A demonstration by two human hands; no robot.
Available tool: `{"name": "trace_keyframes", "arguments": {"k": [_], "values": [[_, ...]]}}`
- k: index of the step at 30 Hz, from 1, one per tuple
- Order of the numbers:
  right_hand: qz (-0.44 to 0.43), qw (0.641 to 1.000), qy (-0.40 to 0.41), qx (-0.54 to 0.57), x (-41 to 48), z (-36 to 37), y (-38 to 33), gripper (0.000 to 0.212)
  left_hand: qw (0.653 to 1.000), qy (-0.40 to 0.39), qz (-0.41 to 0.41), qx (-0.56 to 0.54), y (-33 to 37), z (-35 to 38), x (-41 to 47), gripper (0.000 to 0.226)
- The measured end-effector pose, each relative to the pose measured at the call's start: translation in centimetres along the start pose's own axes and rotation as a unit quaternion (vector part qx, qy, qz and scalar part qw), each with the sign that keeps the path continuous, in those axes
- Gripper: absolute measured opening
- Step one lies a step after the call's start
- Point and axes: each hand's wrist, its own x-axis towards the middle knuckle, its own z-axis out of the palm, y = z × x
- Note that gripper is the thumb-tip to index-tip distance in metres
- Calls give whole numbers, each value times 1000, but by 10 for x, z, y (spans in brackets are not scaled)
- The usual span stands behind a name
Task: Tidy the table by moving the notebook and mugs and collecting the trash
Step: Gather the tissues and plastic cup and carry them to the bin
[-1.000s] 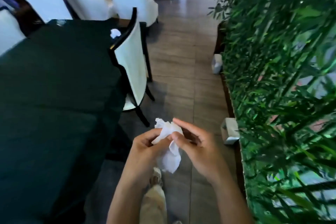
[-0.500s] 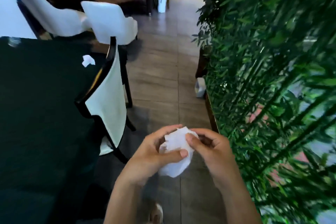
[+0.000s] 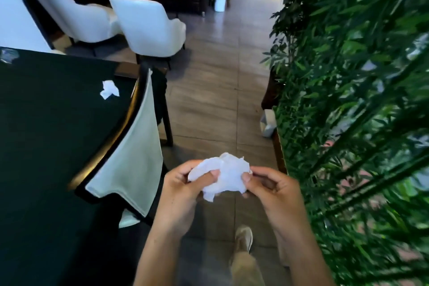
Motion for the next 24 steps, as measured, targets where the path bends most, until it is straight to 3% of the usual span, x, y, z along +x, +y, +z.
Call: {"name": "trace_keyframes", "arguments": {"k": [5, 8, 10, 15, 21, 24], "values": [[16, 1000, -24, 13, 88, 3, -6, 11, 999, 50, -6, -20, 3, 12, 77, 30], [0, 999, -41, -4, 151, 5, -17, 9, 998, 62, 14, -14, 10, 32, 128, 21], [-41, 997, -31, -57, 196, 5, -24, 14, 997, 74, 21, -16, 15, 49, 163, 12], [-170, 951, 74, -249, 281, 14, -39, 11, 993, 116, 28, -9, 27, 89, 233, 21], [-169, 955, 36, -243, 349, 26, -42, 12, 982, 174, 53, 41, 35, 115, 289, 21], [-165, 955, 19, -245, 381, 33, -36, 13, 976, 212, 48, -14, 42, 109, 318, 33]]}}
